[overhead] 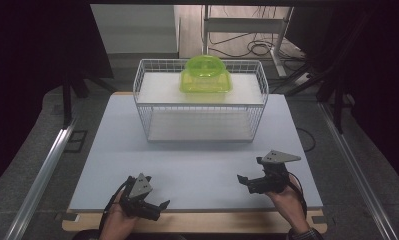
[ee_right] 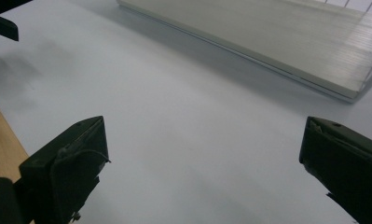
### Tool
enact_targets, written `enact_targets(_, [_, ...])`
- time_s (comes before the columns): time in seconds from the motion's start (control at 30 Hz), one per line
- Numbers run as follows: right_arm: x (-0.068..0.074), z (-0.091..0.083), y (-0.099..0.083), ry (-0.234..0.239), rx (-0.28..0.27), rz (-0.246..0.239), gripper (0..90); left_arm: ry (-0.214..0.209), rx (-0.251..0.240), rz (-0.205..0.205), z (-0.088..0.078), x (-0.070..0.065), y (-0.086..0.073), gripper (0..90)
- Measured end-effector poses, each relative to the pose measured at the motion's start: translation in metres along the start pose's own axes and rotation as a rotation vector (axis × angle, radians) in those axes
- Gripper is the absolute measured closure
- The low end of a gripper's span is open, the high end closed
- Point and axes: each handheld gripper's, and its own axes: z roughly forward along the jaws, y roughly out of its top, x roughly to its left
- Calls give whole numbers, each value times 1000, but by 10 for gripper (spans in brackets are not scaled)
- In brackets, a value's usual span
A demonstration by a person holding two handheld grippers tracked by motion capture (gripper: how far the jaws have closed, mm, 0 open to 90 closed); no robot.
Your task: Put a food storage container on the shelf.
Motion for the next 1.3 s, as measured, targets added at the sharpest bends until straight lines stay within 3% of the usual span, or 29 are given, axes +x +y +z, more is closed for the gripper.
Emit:
enact_targets(0.67, [-6,-2,-26,-41,59,11,13,-2,7,1,1,0,0,6])
enact_targets(1.3, [-1,15,-45,-23,159,0,3,-1,13,12,3,0,-1,6])
